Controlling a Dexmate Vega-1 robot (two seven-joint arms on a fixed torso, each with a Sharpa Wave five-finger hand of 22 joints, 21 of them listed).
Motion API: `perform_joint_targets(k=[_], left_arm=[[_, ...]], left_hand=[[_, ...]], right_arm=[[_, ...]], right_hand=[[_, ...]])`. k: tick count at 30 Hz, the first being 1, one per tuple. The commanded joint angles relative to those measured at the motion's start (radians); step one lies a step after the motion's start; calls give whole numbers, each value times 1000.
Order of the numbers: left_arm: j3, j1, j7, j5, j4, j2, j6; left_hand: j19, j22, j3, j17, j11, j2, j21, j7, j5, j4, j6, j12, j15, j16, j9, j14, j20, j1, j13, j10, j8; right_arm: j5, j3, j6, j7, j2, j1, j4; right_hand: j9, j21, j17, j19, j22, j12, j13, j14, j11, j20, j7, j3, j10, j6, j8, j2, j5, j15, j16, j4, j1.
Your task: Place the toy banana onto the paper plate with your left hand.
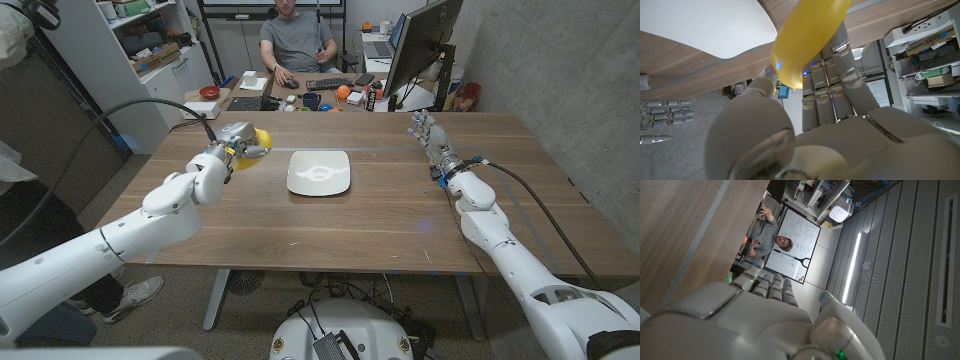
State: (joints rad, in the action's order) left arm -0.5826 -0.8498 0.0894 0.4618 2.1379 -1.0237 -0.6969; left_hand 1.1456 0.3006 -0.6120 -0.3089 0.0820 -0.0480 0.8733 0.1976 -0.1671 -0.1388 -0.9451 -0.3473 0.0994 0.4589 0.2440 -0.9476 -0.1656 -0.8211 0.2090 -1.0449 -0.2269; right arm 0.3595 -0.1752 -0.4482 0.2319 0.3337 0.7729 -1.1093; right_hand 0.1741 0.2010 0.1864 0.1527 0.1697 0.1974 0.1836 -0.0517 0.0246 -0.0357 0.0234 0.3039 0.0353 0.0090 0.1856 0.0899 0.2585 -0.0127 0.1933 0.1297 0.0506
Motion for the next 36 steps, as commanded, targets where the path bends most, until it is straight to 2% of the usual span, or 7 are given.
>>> perform_joint_targets(k=[1, 11, 12, 15, 23, 28, 36], left_arm=[[-64, 70, -37, 87, -66, 90, 67], [-116, 123, -58, 181, -134, 168, 84], [-124, 130, -65, 193, -141, 175, 80], [-119, 137, -69, 181, -159, 191, 106], [-178, 188, -90, 257, -231, 252, 111], [-198, 210, -91, 255, -277, 292, 151], [-235, 239, -114, 288, -295, 330, 182]], left_hand=[[-38, -1, -12, -5, -152, 220, 9, -12, -9, 20, -2, 3, -318, 3, 4, -420, -26, -216, 1, -85, 1], [-45, -4, -11, -8, -153, 219, 18, -20, -9, 23, -4, 6, -319, 1, 6, -417, -27, -212, 1, -84, 4], [-47, -5, -11, -9, -162, 219, 19, -20, -10, 23, -5, 5, -319, 1, 5, -417, -28, -212, 2, -86, 5], [-50, -6, -11, -10, -161, 219, 22, -21, -10, 23, -5, 6, -319, 2, 7, -417, -27, -211, 2, -85, 5], [-58, -10, -10, -12, -157, 218, 30, -24, -10, 24, -6, 8, -319, 0, 9, -414, -26, -208, 2, -85, 7], [-61, -12, -10, -12, -162, 218, 35, -25, -10, 25, -8, 9, -319, -2, 10, -413, -27, -207, 2, -87, 8], [-64, -14, -9, -15, -165, 218, 42, -27, -10, 26, -10, 11, -319, -1, 11, -415, -26, -205, 3, -83, 9]], right_arm=[[14, -7, -23, 7, 14, 19, -36], [23, -17, -43, 13, 31, 40, -86], [28, -19, -46, 23, 33, 38, -82], [29, -19, -41, 14, 38, 44, -93], [35, -20, -42, 7, 51, 55, -110], [44, -23, -46, 14, 56, 59, -123], [38, -31, -58, 6, 62, 61, -132]], right_hand=[[6, -2, 2, 9, 5, -2, 5, 4, 0, -6, 7, -1, 13, 7, 6, 4, 7, -6, 0, -1, 10], [6, -1, 1, 11, 4, -1, 5, 6, 0, -6, 7, -1, 15, 9, 6, 4, 7, -5, 1, -2, 11], [6, -1, 1, 11, 4, -1, 5, 6, 0, -7, 7, -1, 15, 10, 6, 4, 7, -5, 1, -2, 11], [6, -1, 1, 11, 4, -1, 5, 6, 1, -6, 7, -1, 16, 10, 6, 4, 7, -4, 1, -3, 11], [6, -1, 1, 12, 4, 0, 5, 8, 0, -6, 8, -2, 19, 11, 6, 3, 7, -4, 1, -3, 12], [6, -1, 1, 12, 4, 0, 5, 9, 1, -6, 7, -2, 19, 12, 6, 3, 7, -4, 1, -3, 12], [6, -1, 1, 14, 4, 0, 5, 10, 1, -6, 6, -2, 21, 13, 6, 3, 7, -5, 1, -4, 12]])
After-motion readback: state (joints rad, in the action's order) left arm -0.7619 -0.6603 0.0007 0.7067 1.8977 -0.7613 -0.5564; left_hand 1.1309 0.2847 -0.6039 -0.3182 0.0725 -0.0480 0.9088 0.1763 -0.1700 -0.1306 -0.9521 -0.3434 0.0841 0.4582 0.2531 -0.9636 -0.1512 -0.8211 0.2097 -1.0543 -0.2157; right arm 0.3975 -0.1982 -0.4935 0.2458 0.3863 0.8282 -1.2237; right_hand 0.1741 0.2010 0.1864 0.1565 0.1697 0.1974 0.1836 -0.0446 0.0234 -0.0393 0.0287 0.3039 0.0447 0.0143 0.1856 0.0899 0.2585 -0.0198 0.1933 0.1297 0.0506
